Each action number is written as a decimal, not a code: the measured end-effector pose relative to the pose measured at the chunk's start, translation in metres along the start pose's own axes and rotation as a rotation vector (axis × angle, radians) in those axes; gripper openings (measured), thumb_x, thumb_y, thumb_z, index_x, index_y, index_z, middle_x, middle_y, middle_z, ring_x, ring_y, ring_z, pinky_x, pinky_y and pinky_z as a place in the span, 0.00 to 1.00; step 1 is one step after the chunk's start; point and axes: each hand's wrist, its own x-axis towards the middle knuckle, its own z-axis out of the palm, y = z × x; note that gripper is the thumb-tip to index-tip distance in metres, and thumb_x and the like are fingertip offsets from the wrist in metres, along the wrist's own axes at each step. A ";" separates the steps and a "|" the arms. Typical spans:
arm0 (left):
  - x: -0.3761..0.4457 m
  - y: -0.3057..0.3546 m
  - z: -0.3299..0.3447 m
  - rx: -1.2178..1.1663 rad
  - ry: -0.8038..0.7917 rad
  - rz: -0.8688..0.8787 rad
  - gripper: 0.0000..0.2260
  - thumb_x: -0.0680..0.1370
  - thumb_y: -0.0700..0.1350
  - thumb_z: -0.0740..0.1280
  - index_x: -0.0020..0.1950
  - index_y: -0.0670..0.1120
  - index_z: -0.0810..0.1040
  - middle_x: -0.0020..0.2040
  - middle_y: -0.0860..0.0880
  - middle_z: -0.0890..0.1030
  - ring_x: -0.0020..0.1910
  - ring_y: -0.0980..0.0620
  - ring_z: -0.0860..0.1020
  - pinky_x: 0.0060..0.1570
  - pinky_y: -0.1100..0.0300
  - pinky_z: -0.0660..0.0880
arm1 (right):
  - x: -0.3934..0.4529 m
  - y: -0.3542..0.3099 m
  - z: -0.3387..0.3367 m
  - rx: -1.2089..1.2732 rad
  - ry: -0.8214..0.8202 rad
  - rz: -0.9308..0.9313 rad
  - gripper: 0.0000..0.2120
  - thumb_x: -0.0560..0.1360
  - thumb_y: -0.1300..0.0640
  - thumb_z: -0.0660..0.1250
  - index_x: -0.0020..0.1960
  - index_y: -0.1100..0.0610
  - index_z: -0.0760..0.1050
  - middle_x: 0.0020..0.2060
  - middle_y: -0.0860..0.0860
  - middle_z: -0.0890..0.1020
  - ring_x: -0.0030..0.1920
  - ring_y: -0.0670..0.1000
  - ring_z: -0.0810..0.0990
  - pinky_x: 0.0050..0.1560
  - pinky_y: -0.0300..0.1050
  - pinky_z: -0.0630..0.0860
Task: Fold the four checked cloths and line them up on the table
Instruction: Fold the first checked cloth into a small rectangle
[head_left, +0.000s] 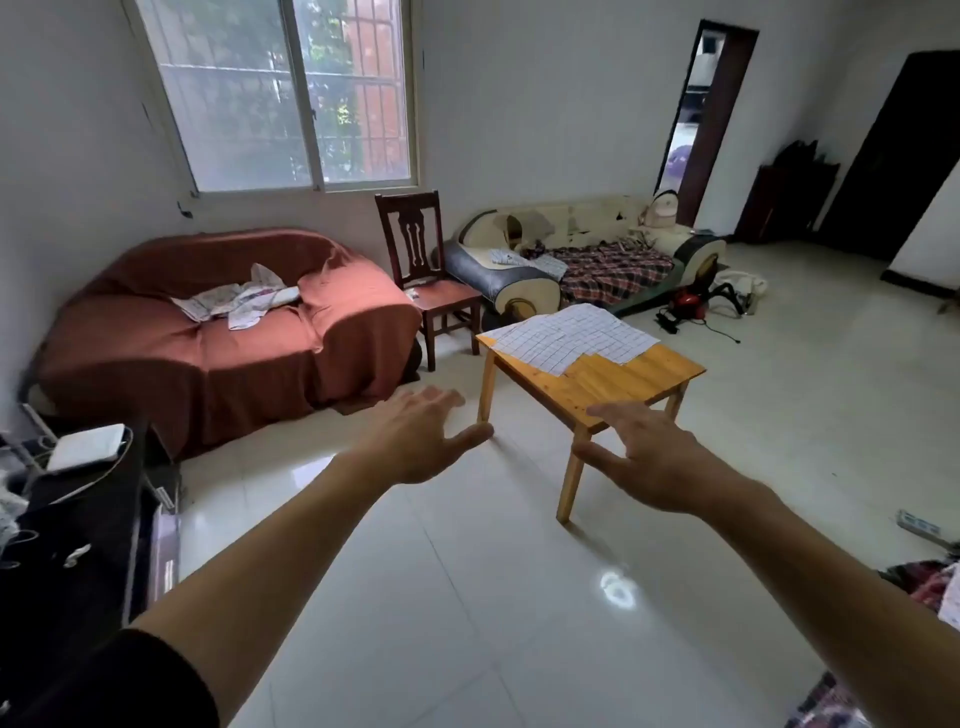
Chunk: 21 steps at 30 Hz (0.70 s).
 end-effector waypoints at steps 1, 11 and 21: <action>0.011 -0.013 -0.004 -0.019 0.001 -0.009 0.41 0.68 0.77 0.46 0.73 0.55 0.68 0.72 0.50 0.71 0.69 0.47 0.69 0.61 0.47 0.67 | 0.018 -0.007 0.002 -0.001 -0.002 0.001 0.32 0.77 0.34 0.57 0.76 0.47 0.60 0.76 0.50 0.62 0.75 0.54 0.60 0.69 0.58 0.65; 0.123 -0.132 0.001 0.006 -0.077 -0.009 0.36 0.73 0.75 0.51 0.73 0.55 0.67 0.74 0.51 0.69 0.69 0.48 0.68 0.64 0.50 0.67 | 0.185 -0.052 0.032 -0.047 -0.053 -0.013 0.34 0.76 0.30 0.54 0.77 0.45 0.58 0.77 0.49 0.61 0.76 0.54 0.59 0.70 0.60 0.65; 0.287 -0.208 0.015 0.105 -0.106 -0.049 0.36 0.74 0.76 0.51 0.74 0.56 0.65 0.74 0.51 0.68 0.69 0.47 0.68 0.63 0.44 0.68 | 0.373 -0.030 0.048 -0.030 -0.018 -0.047 0.34 0.75 0.28 0.52 0.76 0.43 0.58 0.74 0.47 0.65 0.73 0.52 0.63 0.68 0.62 0.68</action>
